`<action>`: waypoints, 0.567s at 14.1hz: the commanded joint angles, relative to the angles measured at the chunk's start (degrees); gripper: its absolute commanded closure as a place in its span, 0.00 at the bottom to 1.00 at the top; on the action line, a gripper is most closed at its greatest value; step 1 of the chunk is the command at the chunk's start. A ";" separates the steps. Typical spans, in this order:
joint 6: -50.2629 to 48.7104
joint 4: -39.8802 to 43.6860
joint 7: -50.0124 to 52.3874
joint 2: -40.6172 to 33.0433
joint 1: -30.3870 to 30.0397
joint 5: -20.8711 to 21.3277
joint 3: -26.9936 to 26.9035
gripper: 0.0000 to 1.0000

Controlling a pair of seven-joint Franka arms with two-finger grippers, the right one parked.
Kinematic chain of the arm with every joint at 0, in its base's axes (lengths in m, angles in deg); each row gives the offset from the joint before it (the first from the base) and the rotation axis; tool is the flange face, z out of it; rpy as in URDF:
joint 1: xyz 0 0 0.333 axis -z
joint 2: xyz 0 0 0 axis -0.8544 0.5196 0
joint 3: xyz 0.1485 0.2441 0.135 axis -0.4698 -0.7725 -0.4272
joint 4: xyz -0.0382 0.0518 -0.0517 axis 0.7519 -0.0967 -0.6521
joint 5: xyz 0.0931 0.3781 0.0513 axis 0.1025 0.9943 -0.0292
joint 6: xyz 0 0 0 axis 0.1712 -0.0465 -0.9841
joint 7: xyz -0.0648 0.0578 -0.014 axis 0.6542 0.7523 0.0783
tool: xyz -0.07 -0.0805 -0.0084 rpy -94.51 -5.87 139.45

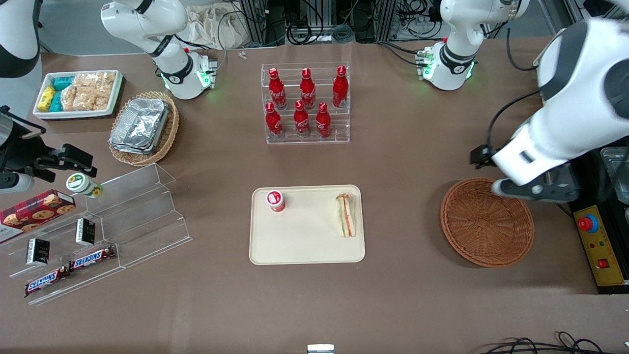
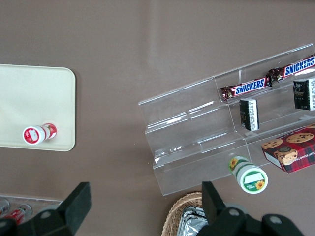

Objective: Place sandwich from basket to tray

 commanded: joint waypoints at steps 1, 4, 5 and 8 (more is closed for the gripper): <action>-1.53 -1.54 -0.51 -3.28 -2.17 0.83 0.43 0.01; -1.26 -1.36 -0.50 -3.46 -3.31 1.53 0.43 0.00; -1.35 -1.28 -0.16 -3.46 -3.40 1.36 0.34 0.00; -1.18 -1.27 0.20 -3.54 -3.49 1.27 -1.06 0.00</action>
